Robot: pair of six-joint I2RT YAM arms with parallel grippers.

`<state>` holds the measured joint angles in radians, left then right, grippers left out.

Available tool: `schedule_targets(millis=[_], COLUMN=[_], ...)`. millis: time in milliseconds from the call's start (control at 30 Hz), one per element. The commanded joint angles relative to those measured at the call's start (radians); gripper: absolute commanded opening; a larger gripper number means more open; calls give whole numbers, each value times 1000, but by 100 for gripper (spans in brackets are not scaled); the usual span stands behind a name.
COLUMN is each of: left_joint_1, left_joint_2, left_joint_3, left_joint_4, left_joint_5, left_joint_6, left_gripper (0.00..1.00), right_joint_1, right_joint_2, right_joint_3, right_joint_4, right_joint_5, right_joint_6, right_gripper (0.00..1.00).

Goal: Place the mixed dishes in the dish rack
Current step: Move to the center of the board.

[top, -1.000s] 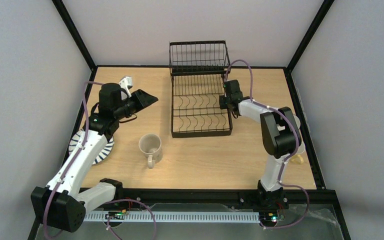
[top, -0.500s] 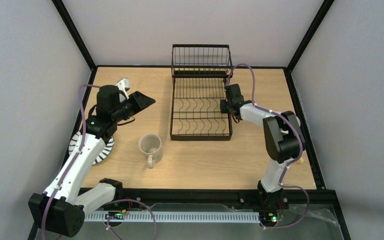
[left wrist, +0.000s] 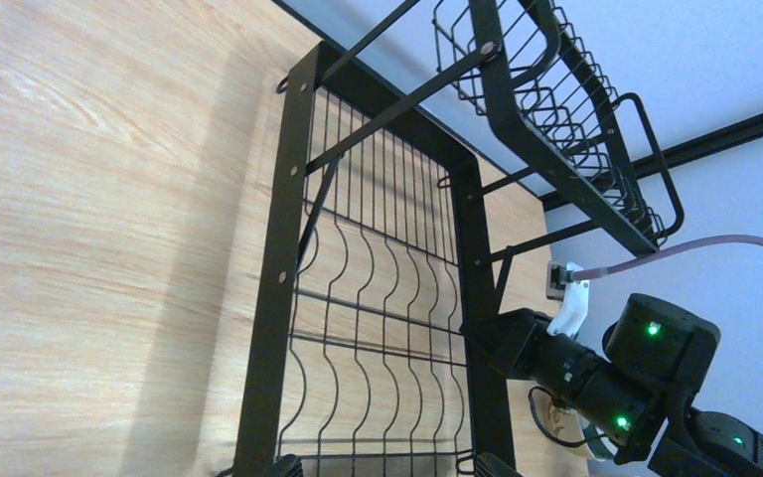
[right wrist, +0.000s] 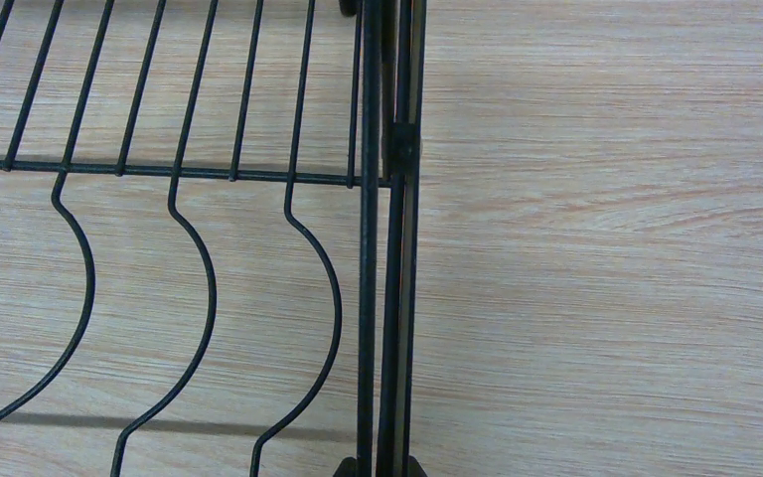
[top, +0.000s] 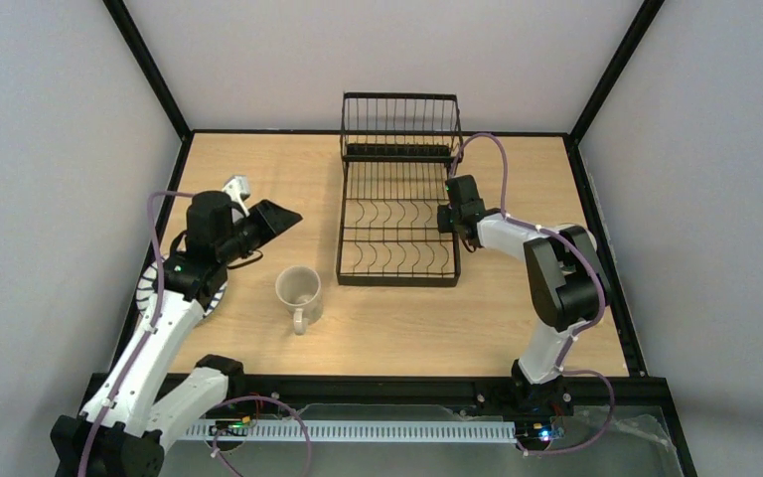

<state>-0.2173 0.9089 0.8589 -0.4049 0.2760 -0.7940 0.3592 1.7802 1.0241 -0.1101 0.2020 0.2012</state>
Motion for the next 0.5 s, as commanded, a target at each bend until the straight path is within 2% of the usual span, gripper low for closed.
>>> schedule_targets(millis=[0,100,167,300,367,467], left_joint_1=[7,7,6,6,6,7], left_joint_2=[-46,-71,-86,-114,-132,-152], left_joint_3=[-30,-33,-34,-37,-35,-30], left_joint_4=[-51,-84,-108,-159,-185,-243], left_joint_5=[-13,-25,-35,-47,-51,-55], left_joint_6=[-13,-8,-1,12,18,32], left_gripper=[99,99,99,99,99,99], right_joint_1=[14,13,13,13,15,14], right_joint_2=[-56,-61,-67,-87,-104,-132], right_joint_3=[-29,-43,-46,-45,-43,-37], right_joint_4=[-17,-14,-15,-22,-27,-42], right_joint_5=[-26,-27,-21,-12,-8,1], right_joint_6=[-2,9,13,19,20,23], right_gripper=[3,23,41,67,73,75])
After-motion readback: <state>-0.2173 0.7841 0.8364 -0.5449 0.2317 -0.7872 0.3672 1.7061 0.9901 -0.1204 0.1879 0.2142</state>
